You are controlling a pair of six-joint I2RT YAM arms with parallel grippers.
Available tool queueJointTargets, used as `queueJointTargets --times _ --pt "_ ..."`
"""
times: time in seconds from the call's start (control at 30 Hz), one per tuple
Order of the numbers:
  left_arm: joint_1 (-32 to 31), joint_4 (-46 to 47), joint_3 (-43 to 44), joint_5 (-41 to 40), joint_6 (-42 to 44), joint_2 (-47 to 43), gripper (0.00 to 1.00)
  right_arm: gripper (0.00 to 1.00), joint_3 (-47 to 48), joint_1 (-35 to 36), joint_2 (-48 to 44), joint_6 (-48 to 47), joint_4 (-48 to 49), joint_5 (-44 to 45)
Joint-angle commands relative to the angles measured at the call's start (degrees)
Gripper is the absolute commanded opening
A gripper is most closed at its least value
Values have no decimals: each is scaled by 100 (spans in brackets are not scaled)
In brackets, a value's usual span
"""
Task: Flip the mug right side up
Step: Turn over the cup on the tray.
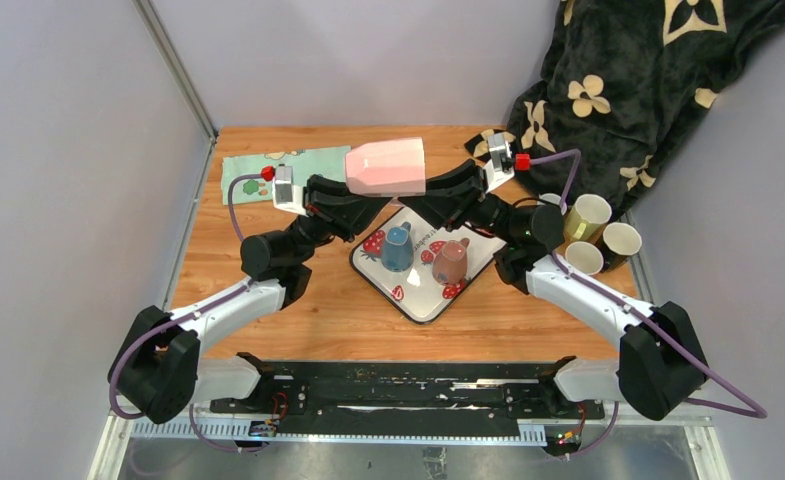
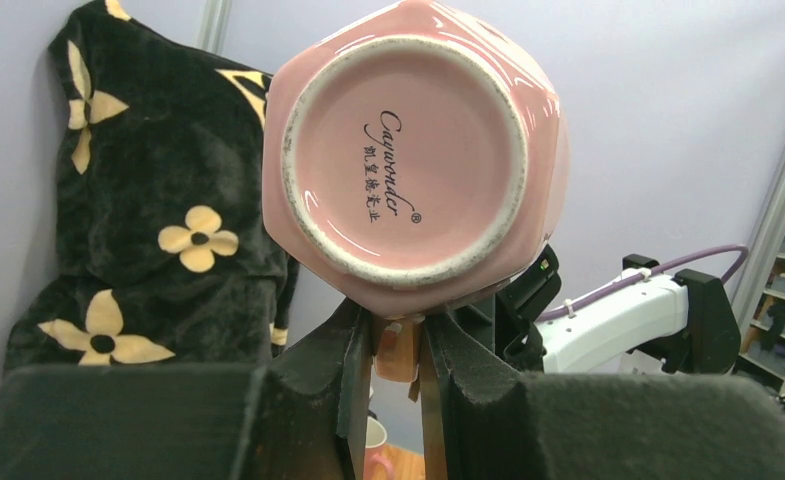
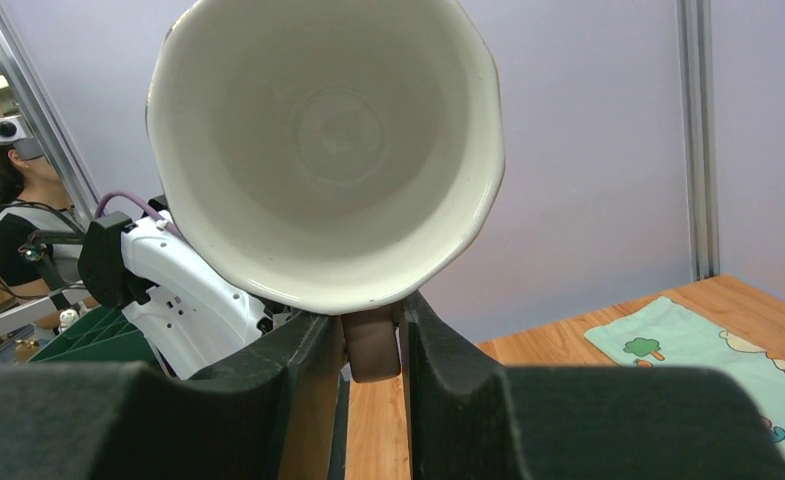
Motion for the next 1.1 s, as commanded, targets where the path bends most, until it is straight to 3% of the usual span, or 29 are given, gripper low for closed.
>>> queueJointTargets --times 0.0,0.7,1.07 --pt "-121 556 227 112 19 -37 0 31 49 121 19 104 492 392" --pt "-240 563 251 181 18 19 0 25 256 239 132 144 424 505" --pt "-248 558 253 220 27 34 0 2 303 253 73 77 213 484"
